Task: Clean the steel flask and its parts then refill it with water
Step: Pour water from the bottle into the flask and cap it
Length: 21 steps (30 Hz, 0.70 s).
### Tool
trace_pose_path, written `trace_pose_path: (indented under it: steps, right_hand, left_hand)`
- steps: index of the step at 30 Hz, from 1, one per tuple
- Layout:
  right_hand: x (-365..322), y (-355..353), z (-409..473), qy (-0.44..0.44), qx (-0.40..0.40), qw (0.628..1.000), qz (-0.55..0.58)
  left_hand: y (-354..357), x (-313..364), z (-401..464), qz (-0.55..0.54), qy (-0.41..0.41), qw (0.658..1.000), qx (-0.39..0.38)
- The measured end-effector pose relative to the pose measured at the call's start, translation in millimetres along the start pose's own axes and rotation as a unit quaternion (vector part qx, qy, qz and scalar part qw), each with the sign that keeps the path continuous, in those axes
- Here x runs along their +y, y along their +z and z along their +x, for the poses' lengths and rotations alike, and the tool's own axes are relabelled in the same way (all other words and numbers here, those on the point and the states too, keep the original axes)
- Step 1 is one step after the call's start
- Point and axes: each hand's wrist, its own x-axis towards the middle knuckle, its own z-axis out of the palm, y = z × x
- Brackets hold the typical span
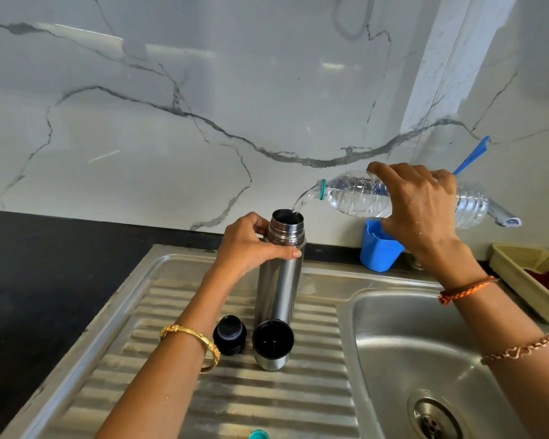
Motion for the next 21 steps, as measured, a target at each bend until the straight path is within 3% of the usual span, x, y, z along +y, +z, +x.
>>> trace_pose_path:
  steps: [21]
  right_hand:
    - [-1.9, -2.9, 1.4, -0.004, -0.003, 1.0, -0.023]
  left_hand:
    - [0.0, 1.5, -1.0, -0.003, -0.002, 1.0, -0.004]
